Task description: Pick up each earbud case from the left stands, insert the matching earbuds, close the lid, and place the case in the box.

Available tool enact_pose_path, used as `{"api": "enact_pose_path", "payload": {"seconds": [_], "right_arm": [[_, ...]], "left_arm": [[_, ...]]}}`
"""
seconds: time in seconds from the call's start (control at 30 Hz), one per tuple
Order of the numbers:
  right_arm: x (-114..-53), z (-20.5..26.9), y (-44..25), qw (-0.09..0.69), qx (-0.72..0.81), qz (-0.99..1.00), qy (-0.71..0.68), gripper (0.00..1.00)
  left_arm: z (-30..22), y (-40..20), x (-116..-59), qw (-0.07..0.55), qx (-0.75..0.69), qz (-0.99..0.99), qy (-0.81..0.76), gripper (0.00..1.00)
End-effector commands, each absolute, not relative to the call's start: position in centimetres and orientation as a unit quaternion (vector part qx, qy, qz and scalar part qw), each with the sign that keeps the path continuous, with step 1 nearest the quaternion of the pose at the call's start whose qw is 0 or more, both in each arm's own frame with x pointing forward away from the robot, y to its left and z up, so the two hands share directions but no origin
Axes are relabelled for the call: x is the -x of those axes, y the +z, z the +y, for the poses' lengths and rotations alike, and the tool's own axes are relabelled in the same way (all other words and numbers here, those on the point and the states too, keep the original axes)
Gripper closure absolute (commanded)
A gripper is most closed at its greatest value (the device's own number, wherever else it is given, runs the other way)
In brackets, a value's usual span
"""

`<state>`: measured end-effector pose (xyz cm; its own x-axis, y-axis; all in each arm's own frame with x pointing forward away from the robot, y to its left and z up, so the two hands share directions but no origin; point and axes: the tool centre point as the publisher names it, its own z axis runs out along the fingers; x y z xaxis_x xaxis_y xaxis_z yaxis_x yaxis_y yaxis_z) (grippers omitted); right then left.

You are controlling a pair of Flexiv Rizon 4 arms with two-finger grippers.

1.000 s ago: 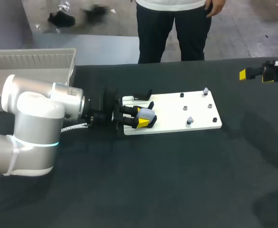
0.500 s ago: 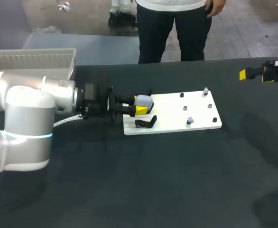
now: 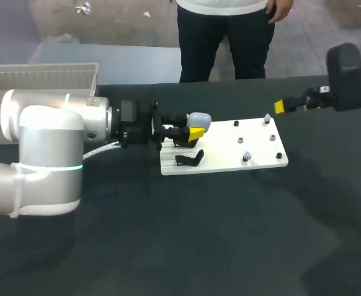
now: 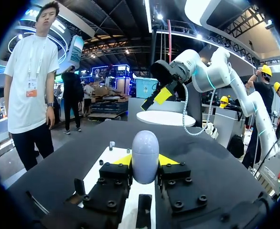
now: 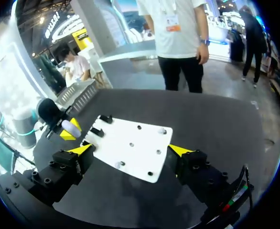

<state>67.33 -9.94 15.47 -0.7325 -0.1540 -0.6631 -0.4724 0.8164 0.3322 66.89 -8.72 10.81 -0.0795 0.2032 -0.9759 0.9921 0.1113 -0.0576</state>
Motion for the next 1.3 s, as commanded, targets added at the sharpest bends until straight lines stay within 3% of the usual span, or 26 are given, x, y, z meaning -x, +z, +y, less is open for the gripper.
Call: {"api": "enact_pose_path", "payload": {"seconds": [0.03,0.53,1.3], "right_arm": [[-67.3,-8.1,15.0,0.319,0.183,0.896,0.249,0.00],[-66.2,-2.2,13.8,0.287,0.228,0.888,0.276,0.00],[-68.0,-2.5,14.6,0.285,0.232,0.894,0.256,0.00]], "left_arm": [[-10.5,10.9,-67.6,0.457,-0.505,0.589,-0.435,1.00],[-14.6,11.5,-68.2,0.461,-0.536,0.560,-0.432,1.00],[-14.5,12.6,-66.5,0.468,-0.538,0.539,-0.449,1.00]]}}
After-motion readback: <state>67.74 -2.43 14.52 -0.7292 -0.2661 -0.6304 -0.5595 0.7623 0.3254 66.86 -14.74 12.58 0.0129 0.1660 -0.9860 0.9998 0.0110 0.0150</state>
